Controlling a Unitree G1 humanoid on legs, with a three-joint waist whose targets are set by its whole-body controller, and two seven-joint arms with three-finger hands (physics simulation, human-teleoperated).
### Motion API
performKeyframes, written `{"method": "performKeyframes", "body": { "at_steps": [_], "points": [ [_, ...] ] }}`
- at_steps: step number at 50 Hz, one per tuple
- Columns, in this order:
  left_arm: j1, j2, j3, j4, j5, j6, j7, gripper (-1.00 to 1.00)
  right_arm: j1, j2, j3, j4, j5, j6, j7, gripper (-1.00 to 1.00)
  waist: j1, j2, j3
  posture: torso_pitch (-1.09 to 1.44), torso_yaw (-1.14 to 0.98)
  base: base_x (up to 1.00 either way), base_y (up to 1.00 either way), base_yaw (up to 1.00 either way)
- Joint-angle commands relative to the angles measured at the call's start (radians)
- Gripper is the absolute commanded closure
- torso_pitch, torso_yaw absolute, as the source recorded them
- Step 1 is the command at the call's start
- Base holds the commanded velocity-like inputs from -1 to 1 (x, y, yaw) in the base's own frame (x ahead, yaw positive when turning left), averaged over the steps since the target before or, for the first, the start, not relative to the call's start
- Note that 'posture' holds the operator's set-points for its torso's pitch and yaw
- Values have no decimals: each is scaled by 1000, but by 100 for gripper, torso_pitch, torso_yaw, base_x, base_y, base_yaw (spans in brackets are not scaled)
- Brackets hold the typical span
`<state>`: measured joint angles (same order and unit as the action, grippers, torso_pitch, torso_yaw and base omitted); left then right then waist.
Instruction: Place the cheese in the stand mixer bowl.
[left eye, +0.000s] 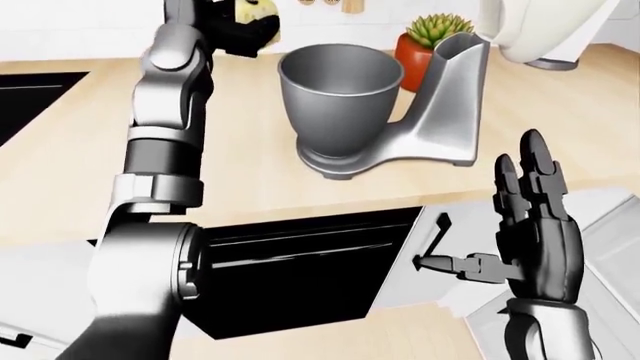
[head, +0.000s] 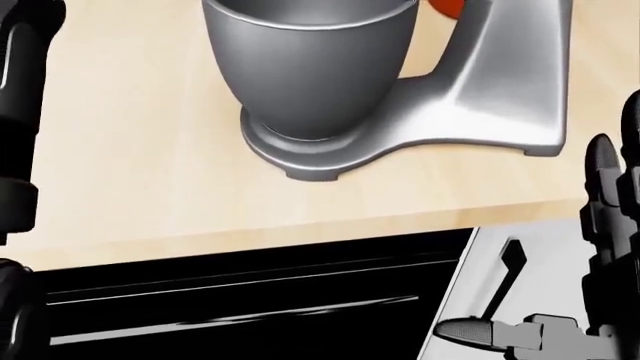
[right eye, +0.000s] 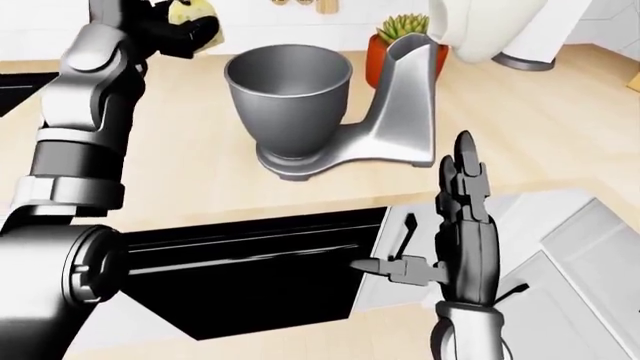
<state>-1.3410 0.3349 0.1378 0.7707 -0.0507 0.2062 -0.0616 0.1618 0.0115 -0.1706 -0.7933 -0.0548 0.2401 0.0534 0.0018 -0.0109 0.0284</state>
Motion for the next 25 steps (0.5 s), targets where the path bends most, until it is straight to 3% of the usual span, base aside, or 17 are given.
{"method": "performKeyframes", "body": {
  "at_steps": [1, 8, 25],
  "points": [
    [-45, 7, 4, -40, -22, -52, 17, 100, -12, -3, -2, -38, 2, -30, -1, -96, 0, 1, -25, 0, 0, 0, 0, 0],
    [-64, -47, -12, 21, -62, -112, 52, 100, -13, -3, -2, -38, 2, -35, 3, -96, 1, -1, -28, 0, 0, 0, 0, 0],
    [-63, -93, -25, 76, -69, -198, 70, 100, -9, -1, 2, -42, 3, -40, 7, -96, -1, -3, -28, 0, 0, 0, 0, 0]
  ]
}}
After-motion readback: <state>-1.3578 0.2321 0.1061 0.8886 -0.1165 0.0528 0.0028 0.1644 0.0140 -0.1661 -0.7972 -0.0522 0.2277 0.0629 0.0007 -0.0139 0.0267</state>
